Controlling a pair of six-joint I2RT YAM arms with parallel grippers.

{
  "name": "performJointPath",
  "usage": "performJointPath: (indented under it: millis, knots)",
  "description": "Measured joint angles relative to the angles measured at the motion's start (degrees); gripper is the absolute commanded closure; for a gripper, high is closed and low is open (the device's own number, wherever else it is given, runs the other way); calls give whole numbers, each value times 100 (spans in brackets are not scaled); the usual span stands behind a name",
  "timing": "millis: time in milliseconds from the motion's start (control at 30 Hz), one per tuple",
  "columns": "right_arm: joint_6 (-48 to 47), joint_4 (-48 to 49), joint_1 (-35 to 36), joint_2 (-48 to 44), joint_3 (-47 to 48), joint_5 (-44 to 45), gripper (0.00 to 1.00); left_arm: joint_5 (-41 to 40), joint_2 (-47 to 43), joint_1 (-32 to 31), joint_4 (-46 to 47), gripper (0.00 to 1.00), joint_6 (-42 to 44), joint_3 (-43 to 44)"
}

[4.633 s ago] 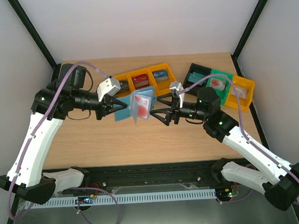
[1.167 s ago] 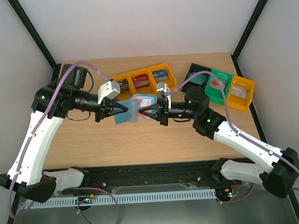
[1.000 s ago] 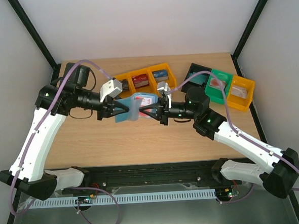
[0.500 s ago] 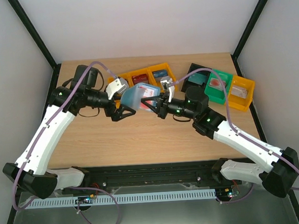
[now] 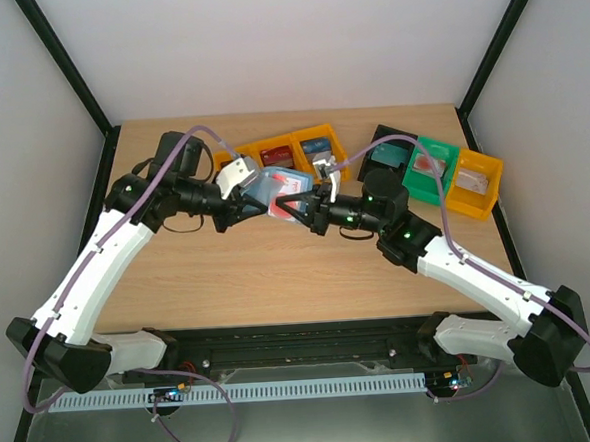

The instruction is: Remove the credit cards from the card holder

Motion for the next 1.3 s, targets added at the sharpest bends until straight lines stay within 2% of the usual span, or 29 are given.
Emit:
performJointPath:
  millis: [100,233,300,333,433,467,500,533,567,633,733,833,933,1033,1100,1200,1300]
  knots:
    - [-173,-72,0,-59,-17,-79,63,52,-22,15,-35,98,57,0]
    - [-544,-361,13,-372,-24,-155,59,214,-24,116,-133,98,162,-7]
    - [-612,-420,-2,-468,-24,-149,64,310,-24,142,-181,98,234,-7]
    - [-651,-461,-15,-522,-24,-144,69,365,-24,146,-212,98,269,-7]
    - [-737,-511,-37,-605,-24,-116,96,466,-26,149,-302,98,332,-7]
    - [-743,-529,-46,-608,-26,-107,98,490,-28,149,-319,98,354,-7]
    - [-730,-579,-48,-605,-26,-70,98,501,-33,155,-343,98,372,-7]
    - [-726,-619,-66,-601,-26,-39,98,525,-39,173,-387,92,382,-7]
    - [-726,-638,-83,-595,-26,-24,98,531,-44,188,-404,78,391,-7]
    - [-728,-656,-94,-592,-26,26,98,542,-61,229,-369,56,354,-44]
    - [-728,-730,-96,-595,-24,122,98,269,-157,413,-22,51,-26,-273]
    - [-732,-909,-129,-535,7,330,98,-319,-216,691,501,50,-560,-640]
    - [-673,-1257,-212,-439,55,461,98,-944,-190,1561,1064,51,-1099,-984]
    - [-592,-1878,-188,-310,199,990,98,-1331,-151,2524,1471,47,-1539,-1097]
    - [-505,-2337,-160,-133,417,1696,98,-1419,-212,2791,1668,47,-1661,-1134]
    - [-306,-3018,-162,409,859,2900,98,-1132,-420,2778,1757,56,-1759,-1187]
    - [-181,-3600,-48,1071,1285,3906,98,-796,-584,2459,1759,59,-1733,-1187]
